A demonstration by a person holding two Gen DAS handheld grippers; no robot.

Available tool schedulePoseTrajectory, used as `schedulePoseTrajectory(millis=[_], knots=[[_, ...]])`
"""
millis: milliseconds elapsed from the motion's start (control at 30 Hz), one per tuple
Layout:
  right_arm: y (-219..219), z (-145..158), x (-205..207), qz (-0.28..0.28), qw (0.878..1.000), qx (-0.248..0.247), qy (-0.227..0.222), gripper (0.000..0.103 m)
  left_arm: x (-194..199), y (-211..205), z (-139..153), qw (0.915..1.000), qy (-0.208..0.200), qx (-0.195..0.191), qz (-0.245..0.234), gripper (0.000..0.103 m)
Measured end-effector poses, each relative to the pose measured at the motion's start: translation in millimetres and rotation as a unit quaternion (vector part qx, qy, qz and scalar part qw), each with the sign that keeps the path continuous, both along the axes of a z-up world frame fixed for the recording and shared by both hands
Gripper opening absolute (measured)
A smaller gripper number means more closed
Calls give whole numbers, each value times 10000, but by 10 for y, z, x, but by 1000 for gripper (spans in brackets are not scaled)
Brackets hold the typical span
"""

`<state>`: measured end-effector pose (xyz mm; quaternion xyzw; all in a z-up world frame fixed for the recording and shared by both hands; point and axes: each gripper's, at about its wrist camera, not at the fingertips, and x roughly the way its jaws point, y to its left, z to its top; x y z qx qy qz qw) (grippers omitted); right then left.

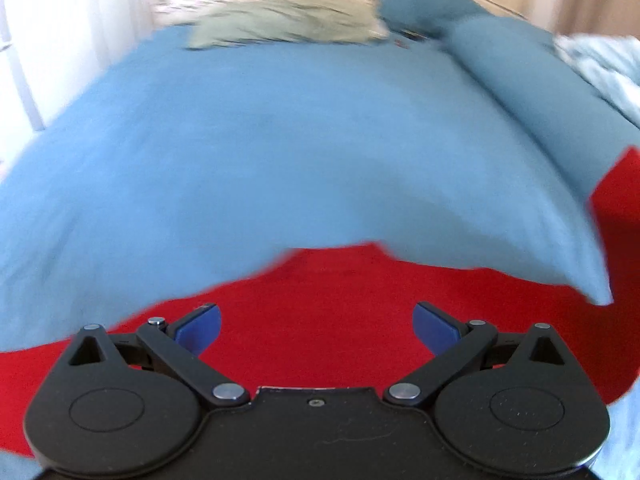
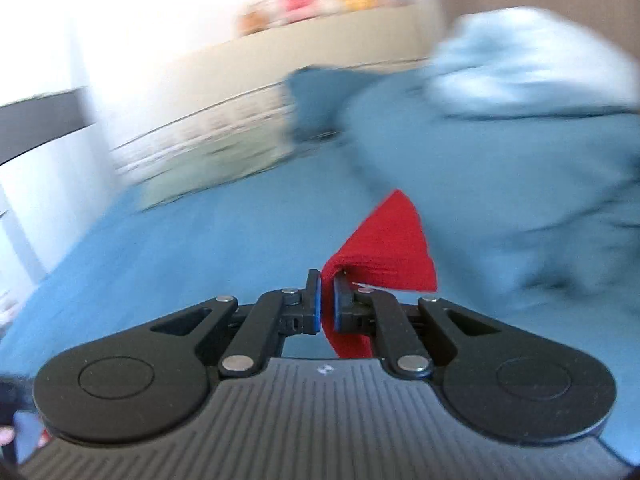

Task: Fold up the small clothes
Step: 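Fold the held sleeve across the sweater body with the right tool, release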

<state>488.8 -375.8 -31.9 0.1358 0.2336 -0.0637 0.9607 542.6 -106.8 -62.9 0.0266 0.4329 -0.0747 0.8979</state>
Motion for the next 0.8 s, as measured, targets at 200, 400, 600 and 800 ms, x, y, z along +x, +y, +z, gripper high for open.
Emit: schedulePoseTrajectory(millis=[200,400,600,800], knots=[[1259,-1052,398,1335,9854,-621,854,21,-175,771,-303,9986,113,-99,505,103],[1623,-1535,289,1708,9727,-1074,1146,40,-235,892,-530,9976,364,-333,478,103],[1429,-1413,68,1812,9657,-1513,1084,82,-98,676,-560,9953,514,-814,100,103],[994,-1249,-406,1283,9693,-1696,1234,93,-3,-8,-630,9946,565,-810,-324,103]])
